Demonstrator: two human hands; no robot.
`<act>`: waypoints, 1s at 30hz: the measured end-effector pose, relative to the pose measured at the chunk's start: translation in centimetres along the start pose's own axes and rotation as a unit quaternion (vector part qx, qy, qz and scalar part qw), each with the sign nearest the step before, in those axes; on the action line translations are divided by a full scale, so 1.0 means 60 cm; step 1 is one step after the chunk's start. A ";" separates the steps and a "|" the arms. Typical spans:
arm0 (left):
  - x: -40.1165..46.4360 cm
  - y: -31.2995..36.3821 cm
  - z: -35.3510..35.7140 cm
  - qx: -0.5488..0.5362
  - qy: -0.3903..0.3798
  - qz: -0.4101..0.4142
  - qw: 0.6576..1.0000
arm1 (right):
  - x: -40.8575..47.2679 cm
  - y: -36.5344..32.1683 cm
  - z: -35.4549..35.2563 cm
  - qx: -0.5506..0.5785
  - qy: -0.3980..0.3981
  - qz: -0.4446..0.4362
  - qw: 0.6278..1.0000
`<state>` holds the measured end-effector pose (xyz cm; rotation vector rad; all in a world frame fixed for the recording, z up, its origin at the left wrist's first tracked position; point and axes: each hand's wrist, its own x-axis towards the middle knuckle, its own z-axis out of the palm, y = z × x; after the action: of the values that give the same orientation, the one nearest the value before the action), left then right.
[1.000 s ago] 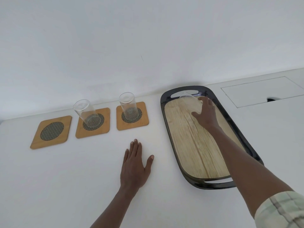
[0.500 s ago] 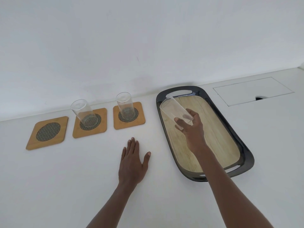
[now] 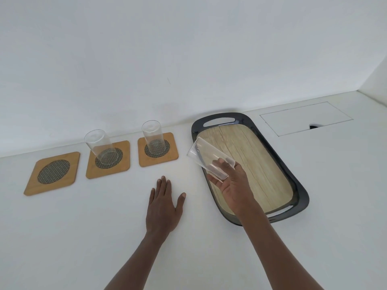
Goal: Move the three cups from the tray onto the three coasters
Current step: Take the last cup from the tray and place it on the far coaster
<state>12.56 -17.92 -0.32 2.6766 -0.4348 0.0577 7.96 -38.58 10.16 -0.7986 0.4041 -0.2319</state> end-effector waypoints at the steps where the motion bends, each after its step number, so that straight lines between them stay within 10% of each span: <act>1: 0.000 0.000 0.000 0.002 0.000 0.001 1.000 | -0.005 0.000 0.003 0.006 -0.004 0.004 1.000; 30: -0.066 -0.089 -0.060 -0.010 -0.025 -0.004 1.000 | -0.085 0.024 0.074 0.030 -0.032 0.015 0.999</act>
<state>10.56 -10.65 0.36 2.6645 -0.4373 -0.0149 5.36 -32.98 13.24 -0.7378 0.3477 -0.1897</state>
